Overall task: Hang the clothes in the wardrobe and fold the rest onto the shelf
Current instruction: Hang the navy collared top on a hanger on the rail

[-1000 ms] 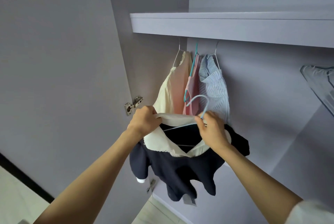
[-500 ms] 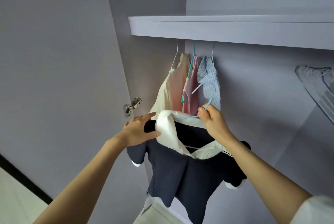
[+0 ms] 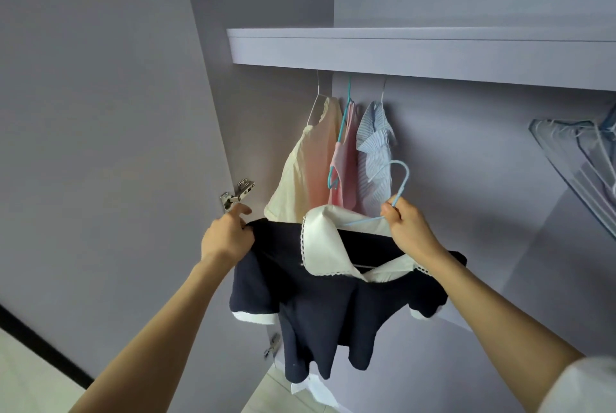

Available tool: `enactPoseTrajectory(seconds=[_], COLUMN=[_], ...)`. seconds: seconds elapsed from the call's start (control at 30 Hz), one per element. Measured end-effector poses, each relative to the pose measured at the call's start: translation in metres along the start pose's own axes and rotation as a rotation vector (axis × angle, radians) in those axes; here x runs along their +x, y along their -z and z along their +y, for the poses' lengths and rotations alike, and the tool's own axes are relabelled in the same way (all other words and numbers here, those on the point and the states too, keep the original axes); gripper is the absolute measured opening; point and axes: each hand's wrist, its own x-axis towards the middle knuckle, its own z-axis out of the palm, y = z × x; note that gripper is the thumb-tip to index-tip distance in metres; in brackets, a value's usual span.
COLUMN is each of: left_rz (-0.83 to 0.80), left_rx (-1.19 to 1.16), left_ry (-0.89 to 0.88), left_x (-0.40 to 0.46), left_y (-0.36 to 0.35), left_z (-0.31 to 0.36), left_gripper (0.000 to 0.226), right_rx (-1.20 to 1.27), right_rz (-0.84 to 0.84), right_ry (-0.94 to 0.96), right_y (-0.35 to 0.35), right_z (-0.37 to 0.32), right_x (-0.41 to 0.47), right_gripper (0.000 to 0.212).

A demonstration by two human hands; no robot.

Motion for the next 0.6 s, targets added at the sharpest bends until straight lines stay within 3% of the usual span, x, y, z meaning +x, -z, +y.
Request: enactPoseTrajectory(seconds=[0.07, 0.13, 0.2, 0.27, 0.37, 0.47, 0.6], left_rz=[0.118, 0.118, 0.003, -0.168, -0.296, -0.216, -0.199], left_rx=[-0.106, -0.194, -0.205, -0.182, -0.025, 0.142, 0.065], left_ry=[-0.084, -0.297, -0.509, -0.609, -0.609, -0.541, -0.653], left_x=[-0.003, -0.008, -0.016, -0.025, -0.036, -0.037, -0.036], left_y=[0.002, 0.002, -0.002, -0.015, -0.042, -0.051, -0.049], left_z=[0.01, 0.022, 0.033, 0.041, 0.047, 0.049, 0.058], left_gripper=[0.036, 0.036, 0.038, 0.043, 0.043, 0.036, 0.039], right_rx=[-0.019, -0.012, 0.001, 0.022, 0.08, 0.097, 0.102], right_rz=[-0.024, -0.019, -0.008, -0.018, -0.019, -0.045, -0.121], right_ry=[-0.009, -0.014, -0.006, 0.011, 0.042, 0.075, 0.064], right_y=[-0.005, -0.009, -0.01, -0.009, -0.008, -0.006, -0.01], right_z=[0.0, 0.0, -0.001, -0.005, -0.016, -0.024, -0.024], right_x=[-0.003, -0.005, -0.007, -0.007, -0.007, -0.011, -0.014], right_gripper=[0.023, 0.022, 0.021, 0.021, 0.03, 0.025, 0.02])
